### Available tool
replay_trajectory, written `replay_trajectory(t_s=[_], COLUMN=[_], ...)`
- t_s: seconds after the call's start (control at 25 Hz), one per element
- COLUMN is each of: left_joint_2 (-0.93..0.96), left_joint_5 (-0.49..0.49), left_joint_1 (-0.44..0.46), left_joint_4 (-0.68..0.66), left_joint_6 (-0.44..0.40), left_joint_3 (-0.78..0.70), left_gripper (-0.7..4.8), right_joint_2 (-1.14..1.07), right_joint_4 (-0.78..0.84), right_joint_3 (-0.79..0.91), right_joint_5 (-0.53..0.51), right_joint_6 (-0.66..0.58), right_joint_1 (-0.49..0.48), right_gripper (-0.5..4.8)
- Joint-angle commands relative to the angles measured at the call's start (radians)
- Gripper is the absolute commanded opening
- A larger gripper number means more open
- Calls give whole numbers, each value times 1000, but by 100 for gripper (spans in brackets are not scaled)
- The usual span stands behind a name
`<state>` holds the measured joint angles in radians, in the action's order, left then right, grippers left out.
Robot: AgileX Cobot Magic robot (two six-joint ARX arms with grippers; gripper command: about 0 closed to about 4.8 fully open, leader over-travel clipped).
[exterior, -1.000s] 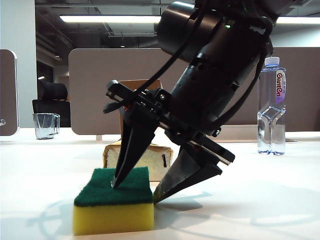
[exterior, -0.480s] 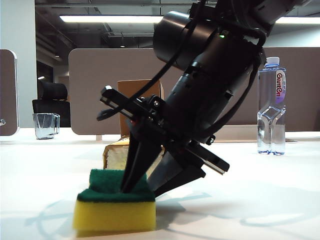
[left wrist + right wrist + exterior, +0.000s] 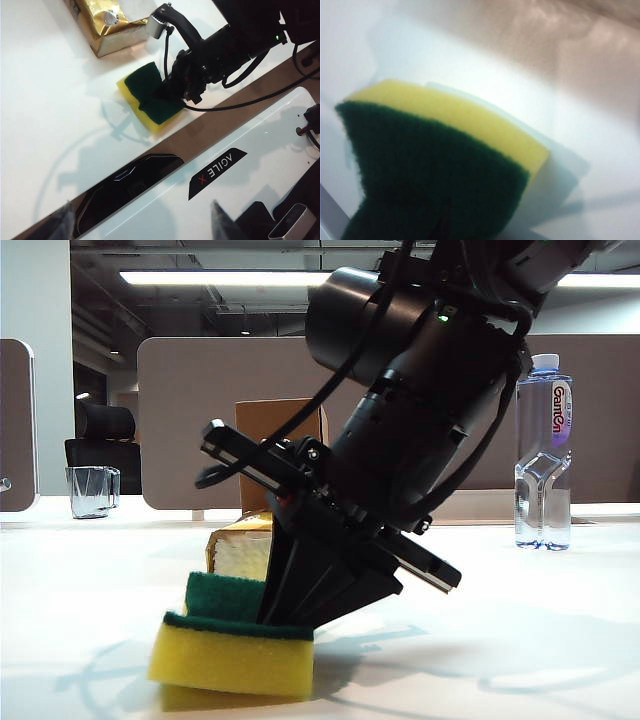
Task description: Move the sponge from left to right to wipe the table, avoiding obstacles on the table, and finally reaching the bottle of mineral water.
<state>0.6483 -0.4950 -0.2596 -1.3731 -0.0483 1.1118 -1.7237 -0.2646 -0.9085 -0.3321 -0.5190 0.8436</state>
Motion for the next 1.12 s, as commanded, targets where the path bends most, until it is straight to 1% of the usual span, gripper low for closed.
replay_trajectory(t_s=[0.04, 0.2, 0.6, 0.96, 1.12], left_joint_2=[-2, -2, -1, -1, -1], left_joint_5=[-3, -3, 1, 0, 1], left_joint_1=[0, 0, 0, 0, 0], left_joint_4=[5, 9, 13, 13, 13], left_joint_6=[3, 3, 3, 3, 3], left_joint_3=[4, 13, 34, 34, 34], left_gripper=[350, 350, 349, 350, 349], right_joint_2=[-21, -21, 23, 143, 176], right_joint_4=[-146, -192, -199, -204, -230], right_joint_3=[20, 21, 35, 158, 190], right_joint_5=[92, 119, 137, 154, 155], right_joint_6=[3, 23, 31, 60, 98], right_joint_1=[0, -10, -65, -182, -231], right_gripper=[-7, -7, -7, -7, -7])
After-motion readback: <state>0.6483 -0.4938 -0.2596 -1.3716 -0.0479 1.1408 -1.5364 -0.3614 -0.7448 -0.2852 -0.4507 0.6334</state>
